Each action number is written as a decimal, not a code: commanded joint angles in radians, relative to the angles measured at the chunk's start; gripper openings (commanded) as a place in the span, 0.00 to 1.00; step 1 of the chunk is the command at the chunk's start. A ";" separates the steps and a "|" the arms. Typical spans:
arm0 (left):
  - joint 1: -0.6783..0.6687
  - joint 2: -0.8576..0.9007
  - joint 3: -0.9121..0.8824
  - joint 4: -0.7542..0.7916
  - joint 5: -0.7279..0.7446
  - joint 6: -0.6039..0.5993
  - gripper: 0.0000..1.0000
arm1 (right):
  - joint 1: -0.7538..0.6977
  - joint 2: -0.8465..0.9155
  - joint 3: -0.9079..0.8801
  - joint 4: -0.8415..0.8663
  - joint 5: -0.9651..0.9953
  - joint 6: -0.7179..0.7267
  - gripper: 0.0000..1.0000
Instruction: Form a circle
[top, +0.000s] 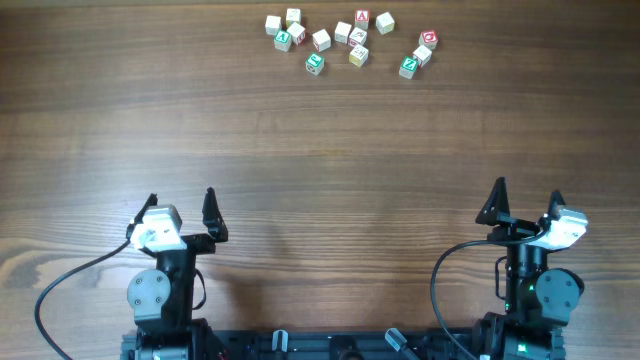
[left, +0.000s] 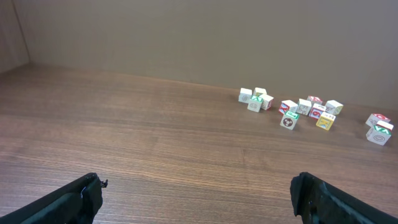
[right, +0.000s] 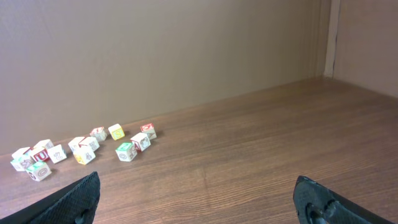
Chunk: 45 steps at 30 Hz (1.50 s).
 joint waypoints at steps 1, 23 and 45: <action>0.006 -0.007 -0.011 0.004 0.015 -0.008 1.00 | -0.005 -0.002 -0.001 0.003 -0.012 0.011 1.00; 0.006 -0.007 -0.011 0.004 0.015 -0.009 1.00 | -0.005 -0.002 -0.001 0.003 -0.012 0.011 1.00; 0.007 -0.007 -0.011 0.313 -0.384 0.027 1.00 | -0.005 -0.002 -0.001 0.003 -0.012 0.011 1.00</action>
